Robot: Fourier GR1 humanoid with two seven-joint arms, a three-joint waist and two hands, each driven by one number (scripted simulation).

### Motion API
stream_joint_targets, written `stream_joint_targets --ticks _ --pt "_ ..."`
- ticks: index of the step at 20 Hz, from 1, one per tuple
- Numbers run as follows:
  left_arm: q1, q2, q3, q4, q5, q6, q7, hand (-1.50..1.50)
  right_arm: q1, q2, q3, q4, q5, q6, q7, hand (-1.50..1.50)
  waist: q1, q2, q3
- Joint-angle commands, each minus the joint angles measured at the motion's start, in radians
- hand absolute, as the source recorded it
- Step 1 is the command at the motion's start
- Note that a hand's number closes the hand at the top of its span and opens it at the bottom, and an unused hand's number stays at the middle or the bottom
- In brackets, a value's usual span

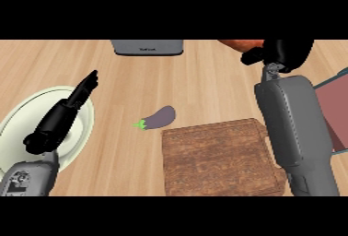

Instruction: Pick the sweet potato from the cutting board and place it in the cardboard box

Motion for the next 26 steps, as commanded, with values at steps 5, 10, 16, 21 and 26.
stream_joint_targets --ticks 5,10,16,21,26 --pt "-0.001 0.024 0.041 -0.064 0.037 -0.029 0.057 0.00 0.028 -0.174 -0.153 -0.040 -0.093 0.017 -0.018 1.50 0.000 0.000 0.001" --pt "-0.038 -0.004 0.030 0.039 0.001 -0.002 0.000 0.00 0.100 -0.282 -0.185 0.041 -0.151 0.140 -0.123 1.50 -0.009 0.002 0.000" --pt "-0.013 0.013 0.042 -0.020 0.021 -0.023 0.042 0.00 0.166 -0.339 -0.276 0.106 -0.293 0.377 -0.160 1.50 -0.012 -0.002 0.000" --pt "0.036 -0.026 0.000 0.014 -0.034 0.008 -0.040 0.00 0.232 -0.412 -0.304 0.156 -0.354 0.482 -0.241 1.50 -0.009 0.001 0.000" --pt "0.002 0.023 0.061 -0.002 0.031 -0.049 -0.002 0.00 0.297 -0.411 -0.328 0.139 -0.442 0.580 -0.293 -1.50 -0.007 0.000 0.000"
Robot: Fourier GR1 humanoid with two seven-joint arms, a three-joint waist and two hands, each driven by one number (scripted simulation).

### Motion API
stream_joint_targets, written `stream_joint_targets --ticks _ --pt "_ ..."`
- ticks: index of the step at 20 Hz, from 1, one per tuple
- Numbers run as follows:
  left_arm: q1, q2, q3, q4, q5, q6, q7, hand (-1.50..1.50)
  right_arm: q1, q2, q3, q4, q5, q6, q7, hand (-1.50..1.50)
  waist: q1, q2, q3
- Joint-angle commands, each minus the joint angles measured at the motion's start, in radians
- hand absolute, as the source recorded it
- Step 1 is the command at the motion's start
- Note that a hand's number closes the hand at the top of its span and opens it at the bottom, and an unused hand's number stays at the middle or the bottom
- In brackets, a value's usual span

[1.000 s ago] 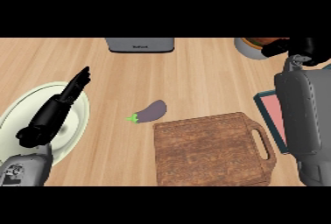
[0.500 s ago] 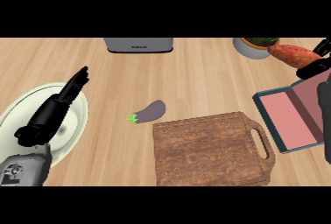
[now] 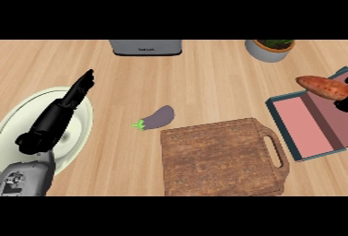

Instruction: Pick the sweet potato from the cutting board and place it in the cardboard box

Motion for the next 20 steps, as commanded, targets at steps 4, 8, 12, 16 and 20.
stream_joint_targets --ticks 4,8,12,16,20 --pt "0.016 -0.006 0.000 0.012 -0.012 -0.002 -0.024 0.00 0.060 -0.051 -0.045 -0.025 -0.148 0.082 -0.209 -1.50 0.001 0.000 0.000" --pt "-0.011 0.004 0.011 -0.007 0.006 -0.012 0.008 0.00 0.012 0.004 -0.129 -0.069 -0.219 -0.117 -0.295 -1.50 0.001 -0.001 0.002" --pt "0.008 -0.009 0.001 0.011 -0.009 0.001 -0.011 0.00 -0.084 0.104 -0.354 -0.094 -0.429 -0.283 -0.311 -1.50 -0.004 -0.002 0.005" --pt "0.011 -0.010 -0.008 0.025 -0.019 -0.002 -0.032 0.00 -0.072 0.118 -0.506 -0.074 -0.565 -0.346 -0.325 -1.50 -0.007 0.002 0.002" --pt "-0.006 -0.004 0.018 0.035 -0.014 0.007 -0.028 0.00 0.014 0.056 -0.593 -0.107 -0.657 -0.320 -0.347 -1.50 -0.013 0.000 0.001"
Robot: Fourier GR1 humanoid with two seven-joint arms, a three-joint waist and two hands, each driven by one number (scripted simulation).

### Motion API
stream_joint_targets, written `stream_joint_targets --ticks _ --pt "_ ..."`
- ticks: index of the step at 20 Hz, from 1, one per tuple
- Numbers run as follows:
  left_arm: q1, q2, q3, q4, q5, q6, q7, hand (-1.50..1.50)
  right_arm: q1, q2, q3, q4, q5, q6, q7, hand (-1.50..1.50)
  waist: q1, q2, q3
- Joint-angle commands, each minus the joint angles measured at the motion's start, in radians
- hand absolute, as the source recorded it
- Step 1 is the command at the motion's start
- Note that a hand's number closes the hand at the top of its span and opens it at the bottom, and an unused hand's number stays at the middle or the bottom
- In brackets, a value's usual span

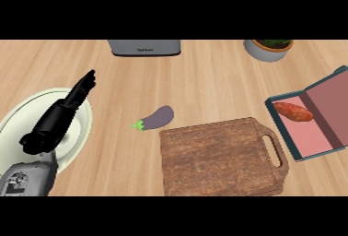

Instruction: Pick the sweet potato from the cutting board and place it in the cardboard box

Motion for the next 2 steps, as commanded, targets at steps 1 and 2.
stream_joint_targets --ticks 1,2 --pt "-0.049 0.010 0.015 0.021 0.015 -0.016 0.019 0.00 0.054 -0.025 -0.097 0.066 -0.096 -0.068 -0.123 -1.50 0.009 0.006 0.000" --pt "0.015 0.027 0.007 -0.036 0.010 -0.033 -0.004 0.00 0.107 -0.030 -0.124 0.045 -0.128 -0.043 -0.143 -1.50 0.010 0.002 0.000"
